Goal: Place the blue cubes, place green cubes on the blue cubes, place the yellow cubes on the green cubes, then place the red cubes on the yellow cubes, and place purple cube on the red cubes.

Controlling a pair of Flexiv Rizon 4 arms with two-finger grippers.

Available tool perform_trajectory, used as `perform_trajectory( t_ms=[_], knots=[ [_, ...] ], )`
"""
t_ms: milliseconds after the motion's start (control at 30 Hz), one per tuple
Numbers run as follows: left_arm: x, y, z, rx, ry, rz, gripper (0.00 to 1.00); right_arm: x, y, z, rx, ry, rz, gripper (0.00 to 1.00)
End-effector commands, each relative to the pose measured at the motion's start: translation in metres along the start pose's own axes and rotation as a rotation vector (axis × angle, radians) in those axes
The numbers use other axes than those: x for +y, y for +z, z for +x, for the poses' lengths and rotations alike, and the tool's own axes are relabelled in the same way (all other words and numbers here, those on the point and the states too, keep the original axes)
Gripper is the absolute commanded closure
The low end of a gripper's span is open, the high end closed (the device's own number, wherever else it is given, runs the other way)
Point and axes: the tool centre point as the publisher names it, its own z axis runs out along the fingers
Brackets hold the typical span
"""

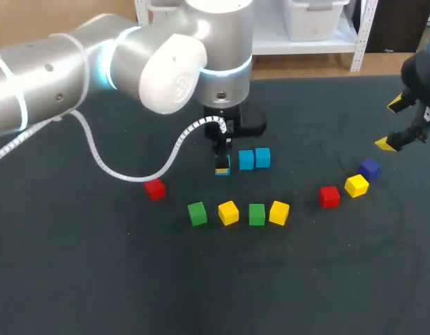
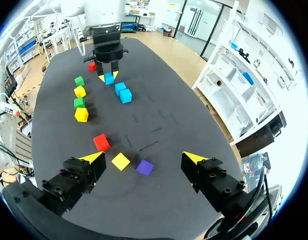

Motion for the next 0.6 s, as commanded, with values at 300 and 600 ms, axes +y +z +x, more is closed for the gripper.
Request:
perform_trajectory(
  t_ms=[300,600],
  knots=[
    [0.029,0.012,-0.003,0.010,-0.005,0.010,1.00,-0.001,0.001,0.000,-0.001,0.000,-0.003,0.00],
    [0.036,0.015,-0.006,-0.007,0.006,-0.011,1.00,-0.001,0.001,0.000,-0.001,0.000,-0.003,0.00]
  ],
)
